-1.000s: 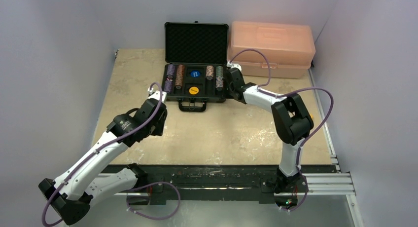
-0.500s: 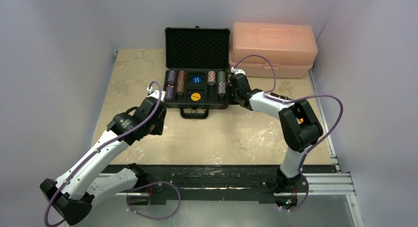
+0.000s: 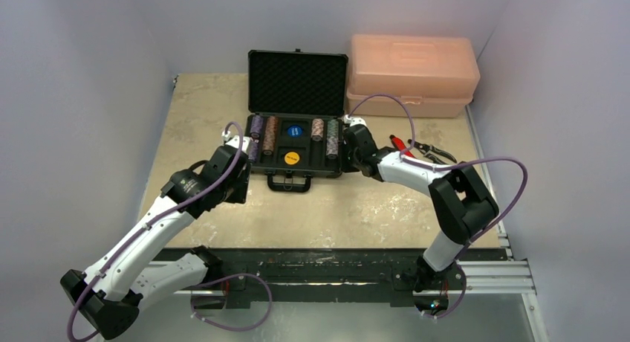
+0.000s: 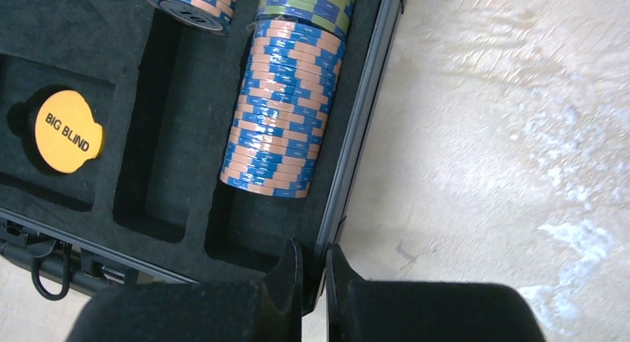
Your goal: Pack up texas hold em set
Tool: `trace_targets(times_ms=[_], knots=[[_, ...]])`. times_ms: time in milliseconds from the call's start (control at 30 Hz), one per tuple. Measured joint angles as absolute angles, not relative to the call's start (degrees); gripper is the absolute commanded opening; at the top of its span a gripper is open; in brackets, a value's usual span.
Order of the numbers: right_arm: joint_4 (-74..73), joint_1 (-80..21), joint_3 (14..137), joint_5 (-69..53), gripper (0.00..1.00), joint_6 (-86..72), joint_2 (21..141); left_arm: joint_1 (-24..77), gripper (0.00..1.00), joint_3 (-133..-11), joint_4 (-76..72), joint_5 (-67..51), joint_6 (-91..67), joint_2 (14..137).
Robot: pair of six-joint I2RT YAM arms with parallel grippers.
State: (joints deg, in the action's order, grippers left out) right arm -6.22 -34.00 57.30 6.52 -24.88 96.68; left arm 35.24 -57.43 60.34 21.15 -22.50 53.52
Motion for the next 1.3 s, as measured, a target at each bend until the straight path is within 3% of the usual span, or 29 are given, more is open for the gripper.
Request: trace_targets(times_ms=[533,1300], knots=[[-5.23,-39.31,47.64,6.46,0.0,-29.78,88.07,35.73,0.0,-57.45,54.54,11.84,-24.71,56.93],[-7.64,-45.63,40.77,7.99,0.0,-36.03,80.05,45.19,0.0,-68.38,36.95,6.33,-35.07,91.11]])
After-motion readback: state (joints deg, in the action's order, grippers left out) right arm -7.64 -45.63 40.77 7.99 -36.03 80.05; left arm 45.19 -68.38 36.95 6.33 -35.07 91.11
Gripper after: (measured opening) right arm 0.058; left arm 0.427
